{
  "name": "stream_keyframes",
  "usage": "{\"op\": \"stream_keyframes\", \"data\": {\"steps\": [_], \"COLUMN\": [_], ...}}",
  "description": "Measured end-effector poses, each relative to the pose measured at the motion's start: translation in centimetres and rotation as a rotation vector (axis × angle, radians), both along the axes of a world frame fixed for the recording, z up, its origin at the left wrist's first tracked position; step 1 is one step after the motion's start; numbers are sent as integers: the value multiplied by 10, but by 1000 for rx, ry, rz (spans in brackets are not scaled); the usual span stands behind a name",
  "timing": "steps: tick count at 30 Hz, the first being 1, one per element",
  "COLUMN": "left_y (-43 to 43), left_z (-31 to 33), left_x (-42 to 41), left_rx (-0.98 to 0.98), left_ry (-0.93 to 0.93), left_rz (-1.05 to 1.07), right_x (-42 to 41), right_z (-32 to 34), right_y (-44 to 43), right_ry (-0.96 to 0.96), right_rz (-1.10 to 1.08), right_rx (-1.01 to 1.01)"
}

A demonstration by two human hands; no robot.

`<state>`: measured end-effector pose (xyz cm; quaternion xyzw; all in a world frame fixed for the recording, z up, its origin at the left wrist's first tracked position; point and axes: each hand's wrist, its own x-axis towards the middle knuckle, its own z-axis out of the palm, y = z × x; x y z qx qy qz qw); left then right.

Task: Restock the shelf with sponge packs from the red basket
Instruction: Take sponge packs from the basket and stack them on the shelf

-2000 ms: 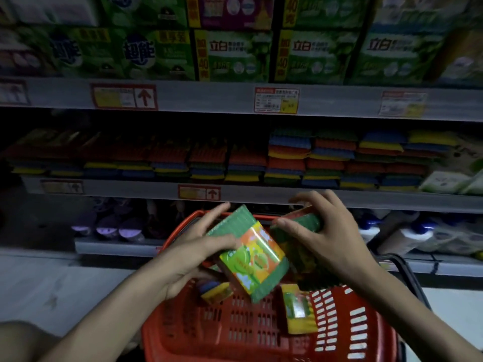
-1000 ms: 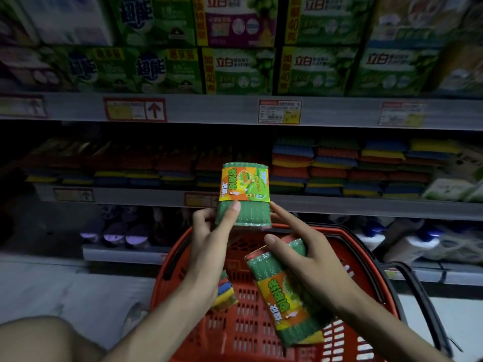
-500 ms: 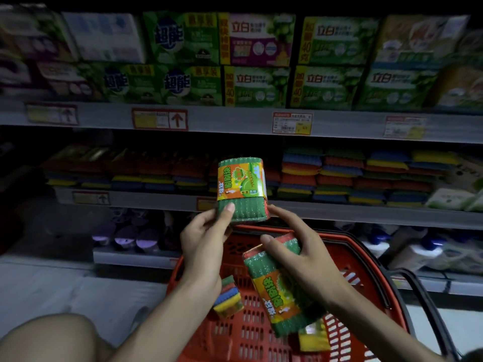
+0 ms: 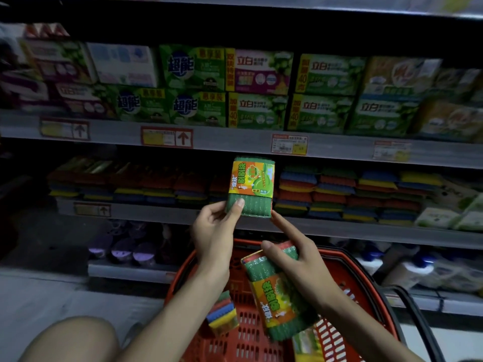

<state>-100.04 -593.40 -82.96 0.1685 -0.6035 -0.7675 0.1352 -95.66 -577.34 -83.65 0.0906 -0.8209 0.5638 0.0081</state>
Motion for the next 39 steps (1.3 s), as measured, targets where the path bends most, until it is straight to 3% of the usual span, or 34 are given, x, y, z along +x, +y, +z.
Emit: {"op": "stream_keyframes", "data": {"steps": [19,39], "left_y": [15,26], "left_z": [0,-8], "left_x": [-42,-70], "left_rx": [-87,-47], "left_ry": [-11,-67], "left_rz": [-101,-73], "right_x": [-53,-74], "right_z": [7,1], "right_y": [3,2], "right_ry": [-62,-135], "right_rz": [-55,-137], "right_rx": [-221,-262]}}
